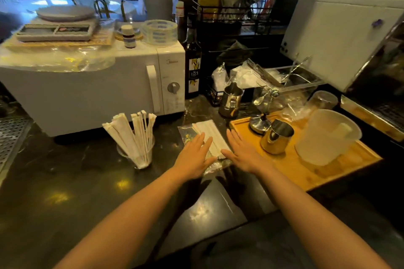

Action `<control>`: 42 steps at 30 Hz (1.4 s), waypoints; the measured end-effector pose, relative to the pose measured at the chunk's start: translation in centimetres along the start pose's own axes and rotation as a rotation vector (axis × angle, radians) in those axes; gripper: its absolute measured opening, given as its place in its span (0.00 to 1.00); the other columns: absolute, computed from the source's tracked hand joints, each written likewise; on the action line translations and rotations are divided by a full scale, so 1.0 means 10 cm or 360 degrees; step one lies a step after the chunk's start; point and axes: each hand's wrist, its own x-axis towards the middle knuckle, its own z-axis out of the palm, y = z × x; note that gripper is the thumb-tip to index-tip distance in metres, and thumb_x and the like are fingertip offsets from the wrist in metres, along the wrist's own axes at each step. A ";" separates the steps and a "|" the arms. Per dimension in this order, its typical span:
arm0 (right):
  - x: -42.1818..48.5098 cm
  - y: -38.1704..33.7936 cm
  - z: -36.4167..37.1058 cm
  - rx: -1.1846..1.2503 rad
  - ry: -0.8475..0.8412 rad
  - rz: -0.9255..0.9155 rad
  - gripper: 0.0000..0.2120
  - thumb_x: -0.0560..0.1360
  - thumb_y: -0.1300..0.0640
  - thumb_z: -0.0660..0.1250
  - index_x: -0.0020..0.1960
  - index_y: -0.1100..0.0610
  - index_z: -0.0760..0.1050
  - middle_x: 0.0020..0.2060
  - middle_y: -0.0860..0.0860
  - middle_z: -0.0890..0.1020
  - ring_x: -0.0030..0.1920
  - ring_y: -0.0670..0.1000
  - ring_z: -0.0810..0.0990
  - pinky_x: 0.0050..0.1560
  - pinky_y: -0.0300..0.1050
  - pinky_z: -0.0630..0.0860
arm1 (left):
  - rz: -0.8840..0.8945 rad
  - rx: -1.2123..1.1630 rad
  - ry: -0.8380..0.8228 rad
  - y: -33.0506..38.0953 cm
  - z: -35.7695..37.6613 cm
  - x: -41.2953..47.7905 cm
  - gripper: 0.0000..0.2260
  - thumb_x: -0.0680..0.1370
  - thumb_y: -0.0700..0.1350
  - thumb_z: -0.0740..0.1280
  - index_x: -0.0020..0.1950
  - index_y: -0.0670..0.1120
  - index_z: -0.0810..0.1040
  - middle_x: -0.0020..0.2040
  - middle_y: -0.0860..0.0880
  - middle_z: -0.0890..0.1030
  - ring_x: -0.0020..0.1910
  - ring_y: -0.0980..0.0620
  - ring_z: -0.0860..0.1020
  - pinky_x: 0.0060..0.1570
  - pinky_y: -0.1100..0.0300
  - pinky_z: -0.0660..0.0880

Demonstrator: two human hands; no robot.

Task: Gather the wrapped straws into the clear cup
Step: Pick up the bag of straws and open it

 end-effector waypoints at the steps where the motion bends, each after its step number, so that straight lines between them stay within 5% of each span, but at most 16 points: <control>1: -0.01 0.03 0.03 0.0061 -0.0016 0.0015 0.33 0.79 0.45 0.51 0.75 0.56 0.39 0.77 0.55 0.43 0.77 0.54 0.42 0.76 0.50 0.44 | -0.0008 0.0020 -0.0025 0.01 0.06 0.02 0.28 0.78 0.54 0.55 0.74 0.45 0.50 0.77 0.41 0.50 0.76 0.44 0.49 0.75 0.49 0.51; 7: 0.02 0.19 0.26 0.0338 -0.0122 0.0038 0.36 0.77 0.50 0.60 0.76 0.58 0.41 0.77 0.55 0.47 0.77 0.52 0.47 0.75 0.47 0.49 | 0.0001 0.0170 -0.0073 0.09 0.28 0.08 0.18 0.77 0.52 0.59 0.61 0.42 0.71 0.61 0.41 0.73 0.59 0.43 0.71 0.56 0.50 0.71; 12: 0.05 0.30 0.33 0.0253 -0.0044 -0.0040 0.30 0.73 0.58 0.67 0.71 0.57 0.58 0.69 0.55 0.68 0.68 0.55 0.68 0.66 0.49 0.68 | 0.0011 0.0262 -0.0054 0.14 0.42 0.13 0.16 0.76 0.50 0.61 0.55 0.40 0.73 0.58 0.41 0.74 0.57 0.43 0.72 0.52 0.50 0.72; 19: 0.05 0.33 0.41 0.0155 0.0127 -0.0076 0.16 0.77 0.60 0.58 0.65 0.57 0.67 0.61 0.57 0.76 0.58 0.58 0.76 0.55 0.51 0.74 | 0.0006 0.0354 -0.0030 0.16 0.50 0.18 0.13 0.79 0.43 0.55 0.56 0.37 0.73 0.57 0.39 0.74 0.57 0.41 0.71 0.50 0.48 0.72; 23: 0.07 0.31 0.48 0.0093 0.0234 -0.0071 0.13 0.77 0.60 0.56 0.59 0.58 0.72 0.56 0.58 0.79 0.53 0.59 0.78 0.52 0.52 0.76 | 0.0001 0.0294 -0.0088 0.16 0.48 0.21 0.10 0.78 0.39 0.55 0.50 0.34 0.73 0.52 0.37 0.74 0.53 0.39 0.72 0.48 0.46 0.73; 30: 0.11 0.27 0.48 0.0049 0.0320 -0.0009 0.10 0.76 0.60 0.56 0.47 0.61 0.76 0.45 0.59 0.81 0.46 0.59 0.79 0.45 0.52 0.74 | 0.0049 0.0344 -0.0046 0.20 0.46 0.21 0.16 0.79 0.46 0.57 0.57 0.37 0.75 0.55 0.39 0.75 0.56 0.42 0.72 0.49 0.49 0.74; 35: 0.11 0.20 0.40 0.0083 0.0321 -0.0006 0.10 0.77 0.60 0.57 0.51 0.62 0.75 0.48 0.60 0.81 0.48 0.60 0.78 0.47 0.51 0.74 | -0.0016 0.0334 -0.0006 0.18 0.39 0.21 0.11 0.78 0.39 0.56 0.50 0.36 0.77 0.51 0.38 0.79 0.48 0.39 0.77 0.42 0.50 0.73; 39: 0.12 0.10 0.29 0.0386 0.0453 0.0075 0.10 0.77 0.57 0.60 0.50 0.62 0.77 0.47 0.58 0.82 0.47 0.56 0.79 0.49 0.51 0.76 | -0.0113 0.0103 -0.0034 0.16 0.22 0.21 0.13 0.77 0.42 0.57 0.44 0.35 0.76 0.46 0.35 0.80 0.45 0.37 0.77 0.44 0.48 0.73; 42: 0.12 -0.01 0.18 0.0728 0.0553 0.0125 0.07 0.76 0.58 0.63 0.48 0.61 0.77 0.40 0.52 0.78 0.42 0.49 0.75 0.41 0.41 0.73 | -0.0217 -0.0227 -0.0051 0.14 0.08 0.20 0.12 0.77 0.43 0.59 0.44 0.37 0.79 0.46 0.37 0.82 0.44 0.41 0.78 0.45 0.49 0.74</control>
